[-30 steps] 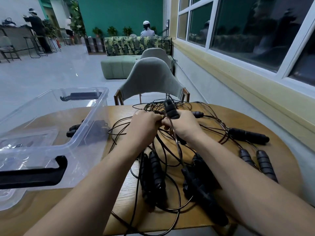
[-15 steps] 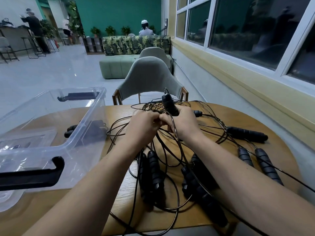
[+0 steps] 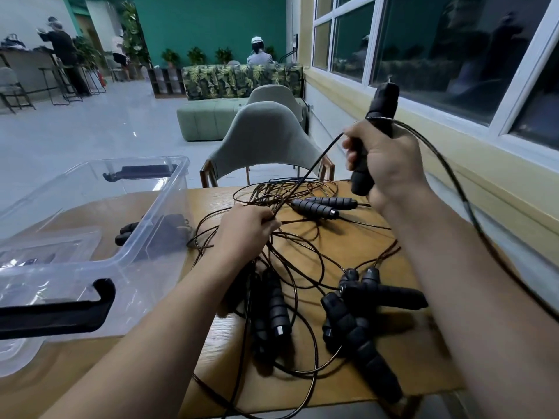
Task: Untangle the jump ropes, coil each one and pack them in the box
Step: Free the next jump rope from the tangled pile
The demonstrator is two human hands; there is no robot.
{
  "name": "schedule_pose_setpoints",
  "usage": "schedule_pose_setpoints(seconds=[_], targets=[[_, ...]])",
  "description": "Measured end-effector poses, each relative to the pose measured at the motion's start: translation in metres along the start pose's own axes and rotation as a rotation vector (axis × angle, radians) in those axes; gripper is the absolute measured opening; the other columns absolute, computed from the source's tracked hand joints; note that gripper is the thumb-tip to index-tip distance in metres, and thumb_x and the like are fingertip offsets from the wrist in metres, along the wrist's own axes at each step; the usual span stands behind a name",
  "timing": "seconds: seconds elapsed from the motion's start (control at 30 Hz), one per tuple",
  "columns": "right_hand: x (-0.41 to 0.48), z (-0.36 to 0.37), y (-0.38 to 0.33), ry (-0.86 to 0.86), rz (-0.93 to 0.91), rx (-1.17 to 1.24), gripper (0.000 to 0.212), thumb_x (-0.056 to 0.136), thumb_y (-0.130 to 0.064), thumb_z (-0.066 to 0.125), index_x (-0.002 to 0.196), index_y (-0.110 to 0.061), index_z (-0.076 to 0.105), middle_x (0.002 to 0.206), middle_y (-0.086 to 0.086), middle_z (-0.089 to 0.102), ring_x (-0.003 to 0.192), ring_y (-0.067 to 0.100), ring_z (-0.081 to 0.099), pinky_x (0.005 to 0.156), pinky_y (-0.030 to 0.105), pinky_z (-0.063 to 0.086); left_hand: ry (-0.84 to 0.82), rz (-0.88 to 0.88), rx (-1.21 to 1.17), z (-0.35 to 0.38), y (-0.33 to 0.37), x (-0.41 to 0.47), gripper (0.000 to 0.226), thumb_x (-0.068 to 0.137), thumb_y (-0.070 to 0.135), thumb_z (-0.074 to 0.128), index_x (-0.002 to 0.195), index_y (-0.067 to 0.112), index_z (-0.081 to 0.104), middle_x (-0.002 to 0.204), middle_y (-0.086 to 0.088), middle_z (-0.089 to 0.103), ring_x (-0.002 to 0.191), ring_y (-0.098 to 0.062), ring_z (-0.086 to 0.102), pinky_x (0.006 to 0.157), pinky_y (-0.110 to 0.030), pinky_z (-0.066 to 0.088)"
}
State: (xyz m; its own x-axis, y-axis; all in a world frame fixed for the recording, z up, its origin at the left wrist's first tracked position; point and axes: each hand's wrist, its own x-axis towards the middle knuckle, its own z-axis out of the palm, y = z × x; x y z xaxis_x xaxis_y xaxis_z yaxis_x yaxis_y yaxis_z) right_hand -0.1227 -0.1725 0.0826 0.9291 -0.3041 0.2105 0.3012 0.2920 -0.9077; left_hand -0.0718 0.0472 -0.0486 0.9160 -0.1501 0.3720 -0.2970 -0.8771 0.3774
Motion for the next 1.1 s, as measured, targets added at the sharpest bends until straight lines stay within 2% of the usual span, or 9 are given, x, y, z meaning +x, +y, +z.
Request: schedule_pose_setpoints(seconds=[0.1, 0.2, 0.43, 0.57, 0.67, 0.77, 0.87, 0.97, 1.1], targets=[[0.006, -0.006, 0.007, 0.013, 0.043, 0.013, 0.012, 0.092, -0.007, 0.076, 0.086, -0.011, 0.067, 0.068, 0.004, 0.067, 0.055, 0.013, 0.052, 0.053, 0.023, 0.045, -0.009, 0.010, -0.008, -0.002, 0.005, -0.001, 0.032, 0.097, 0.044, 0.070, 0.073, 0.027, 0.059, 0.063, 0.007, 0.055, 0.077, -0.028, 0.058, 0.061, -0.035, 0.038], [0.013, -0.009, 0.021, 0.008, 0.145, -0.022, 0.012, 0.095, -0.019, 0.077, 0.088, -0.014, 0.068, 0.067, 0.000, 0.067, 0.053, 0.009, 0.053, 0.051, 0.021, 0.045, -0.022, 0.020, -0.001, -0.004, 0.009, -0.003, 0.031, 0.099, 0.044, 0.068, 0.075, 0.027, 0.060, 0.069, 0.002, 0.062, 0.077, -0.027, 0.057, 0.060, -0.035, 0.033], [0.001, -0.006, 0.072, -0.219, 0.309, -0.236, 0.022, 0.088, -0.010, 0.084, 0.101, -0.006, 0.066, 0.069, 0.003, 0.064, 0.048, 0.010, 0.052, 0.045, 0.022, 0.043, 0.031, 0.104, 0.017, -0.008, 0.025, -0.004, 0.036, 0.099, 0.045, 0.066, 0.075, 0.021, 0.052, 0.063, 0.004, 0.052, 0.084, -0.032, 0.053, 0.062, -0.041, 0.041], [-0.010, 0.000, 0.084, -0.271, 0.293, -0.287, 0.027, 0.087, -0.011, 0.085, 0.106, -0.001, 0.070, 0.068, 0.005, 0.066, 0.052, 0.014, 0.051, 0.048, 0.026, 0.041, 0.059, 0.147, 0.026, -0.011, 0.033, -0.007, 0.028, 0.101, 0.044, 0.064, 0.085, 0.021, 0.064, 0.067, 0.007, 0.055, 0.090, -0.030, 0.050, 0.064, -0.039, 0.036], [-0.015, 0.004, 0.082, -0.313, 0.240, -0.333, 0.013, 0.089, -0.008, 0.082, 0.095, -0.002, 0.072, 0.070, 0.010, 0.066, 0.052, 0.015, 0.052, 0.049, 0.026, 0.041, 0.071, 0.158, 0.022, -0.012, 0.033, -0.009, 0.022, 0.104, 0.044, 0.060, 0.099, 0.026, 0.073, 0.073, 0.008, 0.066, 0.089, -0.027, 0.051, 0.063, -0.038, 0.034], [-0.020, 0.008, 0.081, -0.312, 0.181, -0.386, 0.008, 0.090, -0.005, 0.078, 0.091, 0.000, 0.072, 0.068, 0.010, 0.066, 0.051, 0.014, 0.052, 0.048, 0.025, 0.041, 0.064, 0.163, 0.005, -0.011, 0.034, -0.009, 0.025, 0.104, 0.044, 0.057, 0.097, 0.026, 0.073, 0.081, 0.006, 0.073, 0.086, -0.023, 0.049, 0.063, -0.037, 0.035], [-0.021, 0.012, 0.076, -0.296, 0.144, -0.357, 0.009, 0.090, -0.003, 0.076, 0.092, 0.004, 0.071, 0.066, 0.009, 0.066, 0.052, 0.016, 0.053, 0.050, 0.026, 0.044, 0.072, 0.176, -0.027, -0.008, 0.028, -0.006, 0.019, 0.096, 0.043, 0.070, 0.089, 0.025, 0.071, 0.079, 0.009, 0.072, 0.085, -0.024, 0.055, 0.072, -0.041, 0.048], [-0.016, 0.015, 0.063, -0.277, 0.100, -0.278, 0.011, 0.091, -0.004, 0.077, 0.086, -0.005, 0.067, 0.065, 0.008, 0.064, 0.050, 0.017, 0.051, 0.049, 0.028, 0.041, 0.067, 0.148, -0.045, -0.007, 0.024, -0.005, 0.022, 0.089, 0.045, 0.072, 0.082, 0.025, 0.070, 0.077, 0.009, 0.070, 0.084, -0.025, 0.059, 0.075, -0.044, 0.052], [-0.013, 0.015, 0.037, -0.244, 0.068, -0.180, 0.011, 0.092, -0.008, 0.078, 0.091, -0.007, 0.066, 0.067, 0.005, 0.063, 0.052, 0.015, 0.049, 0.049, 0.029, 0.037, 0.068, 0.144, -0.061, -0.010, 0.025, -0.003, 0.017, 0.084, 0.046, 0.068, 0.082, 0.029, 0.070, 0.078, 0.014, 0.071, 0.084, -0.022, 0.063, 0.076, -0.042, 0.054]])
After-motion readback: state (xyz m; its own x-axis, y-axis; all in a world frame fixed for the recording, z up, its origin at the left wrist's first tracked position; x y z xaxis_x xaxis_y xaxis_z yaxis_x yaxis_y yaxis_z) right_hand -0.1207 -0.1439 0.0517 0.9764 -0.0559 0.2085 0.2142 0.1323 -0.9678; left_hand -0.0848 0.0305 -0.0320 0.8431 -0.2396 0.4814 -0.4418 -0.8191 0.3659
